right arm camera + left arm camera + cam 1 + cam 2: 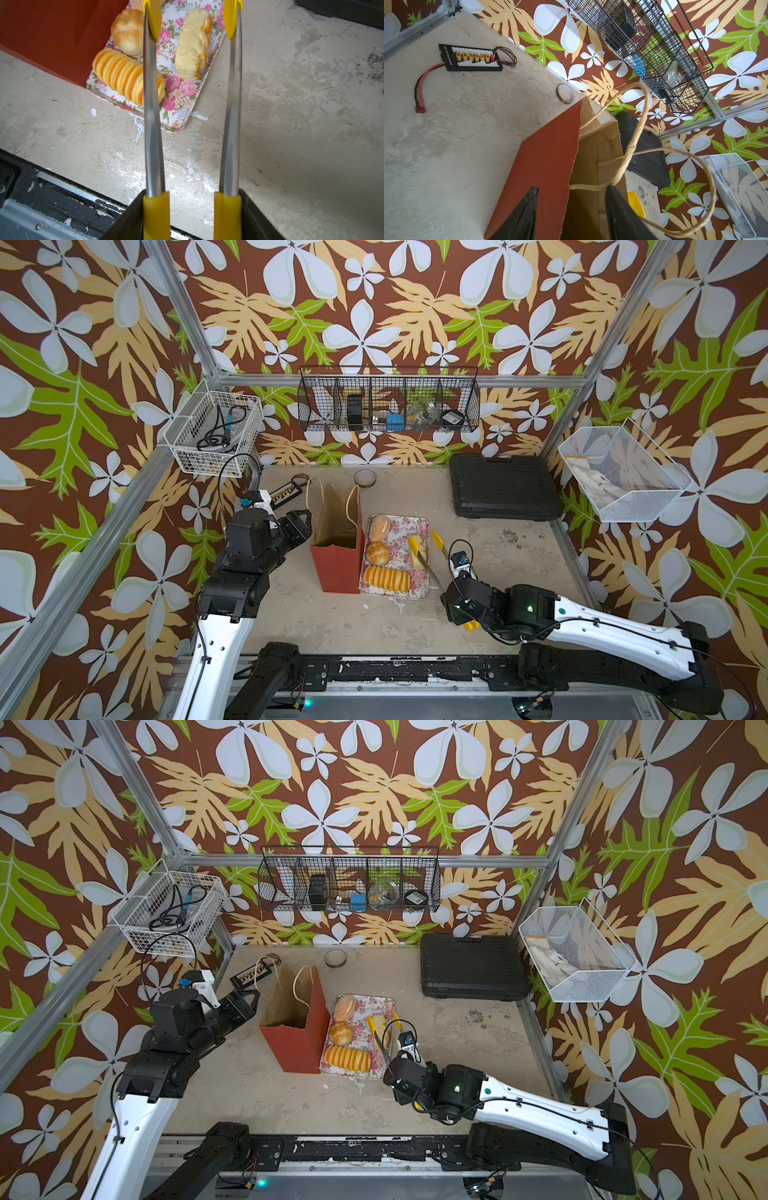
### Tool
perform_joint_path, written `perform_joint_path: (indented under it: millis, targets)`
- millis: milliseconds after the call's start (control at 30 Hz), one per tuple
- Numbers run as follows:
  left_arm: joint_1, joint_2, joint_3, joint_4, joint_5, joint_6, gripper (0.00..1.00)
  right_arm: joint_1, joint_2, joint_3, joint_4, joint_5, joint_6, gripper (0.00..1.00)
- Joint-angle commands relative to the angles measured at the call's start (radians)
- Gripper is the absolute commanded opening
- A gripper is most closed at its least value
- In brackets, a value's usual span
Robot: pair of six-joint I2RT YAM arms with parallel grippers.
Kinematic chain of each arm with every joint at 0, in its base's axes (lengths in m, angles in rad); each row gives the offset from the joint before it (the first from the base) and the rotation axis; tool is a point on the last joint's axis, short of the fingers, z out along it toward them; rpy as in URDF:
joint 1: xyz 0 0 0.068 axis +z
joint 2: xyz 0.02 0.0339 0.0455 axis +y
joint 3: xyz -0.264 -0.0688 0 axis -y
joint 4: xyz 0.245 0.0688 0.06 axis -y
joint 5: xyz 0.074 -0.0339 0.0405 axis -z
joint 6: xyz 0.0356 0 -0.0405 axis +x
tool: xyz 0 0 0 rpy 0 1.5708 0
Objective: Pack bread into a paper bag
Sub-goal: Pick up the fake bread from the plate.
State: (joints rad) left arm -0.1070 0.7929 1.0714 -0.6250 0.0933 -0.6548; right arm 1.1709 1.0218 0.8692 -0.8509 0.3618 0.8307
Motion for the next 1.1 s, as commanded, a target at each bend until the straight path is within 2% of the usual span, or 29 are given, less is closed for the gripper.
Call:
perform_joint_path:
  millis: [0,467,600,867,1067]
  targets:
    - [0.001,-0.003,-0.001,-0.008,-0.018,0.0,0.56,-0.013,0.031,-0.023,0.101,-0.035,-0.035,0.65]
    - [0.0,0.005,-0.005,-0.022,-0.033,0.007,0.56,-0.104,0.057,-0.124,0.19,-0.096,-0.083,0.65]
    - [0.0,0.007,-0.005,-0.022,-0.033,0.007,0.56,-0.117,0.072,-0.124,0.207,-0.112,-0.101,0.61]
    - [0.0,0.008,-0.008,-0.021,-0.038,0.006,0.56,-0.129,0.099,-0.079,0.165,-0.117,-0.125,0.39]
    - [0.0,0.008,-0.011,-0.021,-0.044,0.008,0.56,-0.132,0.088,-0.014,0.102,-0.086,-0.131,0.08]
